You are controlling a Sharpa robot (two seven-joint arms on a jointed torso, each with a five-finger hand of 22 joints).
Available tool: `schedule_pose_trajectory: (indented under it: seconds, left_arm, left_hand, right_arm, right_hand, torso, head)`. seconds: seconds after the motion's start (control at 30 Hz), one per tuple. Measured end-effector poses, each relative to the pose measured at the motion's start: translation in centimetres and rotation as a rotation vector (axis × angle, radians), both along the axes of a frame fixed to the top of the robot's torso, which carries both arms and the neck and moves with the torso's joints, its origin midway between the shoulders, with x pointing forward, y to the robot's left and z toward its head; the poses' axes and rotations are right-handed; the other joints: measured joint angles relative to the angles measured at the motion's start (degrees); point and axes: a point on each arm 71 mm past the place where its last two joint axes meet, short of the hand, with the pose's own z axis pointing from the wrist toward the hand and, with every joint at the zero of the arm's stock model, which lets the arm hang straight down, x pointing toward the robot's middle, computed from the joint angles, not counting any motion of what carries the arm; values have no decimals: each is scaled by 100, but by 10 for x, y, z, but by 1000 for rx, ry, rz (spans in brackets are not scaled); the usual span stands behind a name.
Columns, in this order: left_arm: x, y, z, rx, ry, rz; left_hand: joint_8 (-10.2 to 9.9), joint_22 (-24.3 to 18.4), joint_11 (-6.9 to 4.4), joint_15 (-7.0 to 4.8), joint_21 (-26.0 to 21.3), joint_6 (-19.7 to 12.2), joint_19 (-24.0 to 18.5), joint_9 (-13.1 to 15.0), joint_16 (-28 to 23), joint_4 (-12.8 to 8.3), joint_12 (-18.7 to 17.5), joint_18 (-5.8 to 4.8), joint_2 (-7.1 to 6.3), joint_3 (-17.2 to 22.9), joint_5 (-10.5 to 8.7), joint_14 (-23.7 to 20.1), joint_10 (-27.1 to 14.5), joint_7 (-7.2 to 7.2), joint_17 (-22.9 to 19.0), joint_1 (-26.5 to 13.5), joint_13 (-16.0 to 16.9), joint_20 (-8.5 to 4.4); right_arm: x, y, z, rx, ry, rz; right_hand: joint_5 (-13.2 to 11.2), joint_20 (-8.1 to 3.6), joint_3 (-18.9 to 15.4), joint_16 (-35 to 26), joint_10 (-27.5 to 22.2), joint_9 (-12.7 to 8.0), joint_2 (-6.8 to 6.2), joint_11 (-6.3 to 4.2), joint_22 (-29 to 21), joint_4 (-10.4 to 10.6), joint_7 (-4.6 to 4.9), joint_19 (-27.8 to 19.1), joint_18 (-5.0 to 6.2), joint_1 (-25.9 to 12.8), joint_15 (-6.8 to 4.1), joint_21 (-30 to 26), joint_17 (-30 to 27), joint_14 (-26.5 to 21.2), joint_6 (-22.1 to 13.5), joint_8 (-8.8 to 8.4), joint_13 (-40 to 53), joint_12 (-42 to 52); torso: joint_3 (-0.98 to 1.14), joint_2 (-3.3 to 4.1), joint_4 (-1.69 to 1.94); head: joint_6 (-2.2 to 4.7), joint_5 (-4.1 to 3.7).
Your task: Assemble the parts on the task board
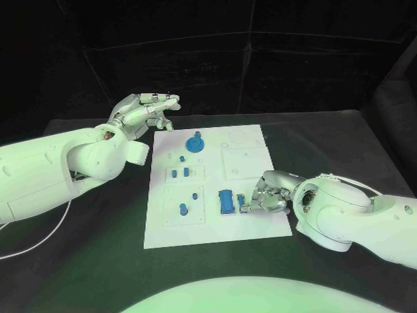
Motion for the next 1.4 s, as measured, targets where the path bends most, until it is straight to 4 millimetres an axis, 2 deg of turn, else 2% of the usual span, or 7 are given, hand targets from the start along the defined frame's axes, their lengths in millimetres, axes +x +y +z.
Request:
schedule_pose_trajectory:
  seconds: [0.43,0.7,1.07,1.17,1.3,1.4]
  left_arm:
    - [0,0,0,0,0,0]
    - [0,0,0,0,1,0]
    - [0,0,0,1,1,0]
    - [0,1,0,1,1,1]
    - [0,1,0,1,1,2]
    - [1,2,0,3,1,5]
  left_hand:
    - [0,0,0,0,0,0,0,0,0,0,0,0,0,0,0,0,0,0,0,0,0,0]
    - [0,-6,21,0,-22,0,0,0,0,0,43,0,0,0,0,0,-21,0,-16,0,0,0]
    - [0,-6,21,0,-22,0,0,0,0,0,44,0,0,0,0,0,-21,0,-16,0,0,0]
    - [0,-5,21,0,-22,0,0,0,0,0,44,0,0,0,0,0,-21,0,-16,0,0,0]
    - [0,-5,0,0,-22,0,0,0,0,0,43,0,0,0,0,0,-43,0,-23,0,0,0]
    - [0,-5,0,0,-22,0,0,0,0,0,43,0,0,0,0,0,-43,0,-47,0,0,0]
  right_arm:
    - [2,-3,-3,-8,18,22]
    - [6,0,-6,-16,26,28]
    - [10,1,-8,-18,21,19]
    - [9,-1,-7,-11,16,18]
    - [7,-5,-5,20,10,19]
    - [7,-9,-4,70,13,21]
  right_hand:
    - [52,0,-33,0,0,6,19,0,0,-27,0,0,0,85,0,0,0,0,0,0,6,0]
    - [119,0,-64,0,-22,6,150,22,1,-58,0,0,0,256,0,0,0,0,0,-22,13,0]
    - [133,0,-117,0,-22,11,150,21,8,-36,0,0,0,256,0,0,3,0,0,-21,17,0]
    - [272,0,-225,0,-22,9,150,22,7,-8,0,0,0,256,0,-14,4,0,0,-52,17,0]
    - [409,23,-293,-13,-55,-24,151,54,-64,12,91,-23,0,256,0,-60,4,0,-145,-185,9,-29]
    - [469,96,-340,-106,-156,-68,239,153,-267,-7,160,-121,0,348,67,-205,4,1,-345,-302,-148,-226]
  torso:
    - [-4,2,7]
    - [-3,7,8]
    - [-1,7,13]
    - [1,6,9]
    - [3,-1,2]
    - [3,-10,1]
  head:
    - [11,-8]
    - [-13,14]
    - [-28,24]
    - [-28,31]
    - [-13,31]
    - [10,25]
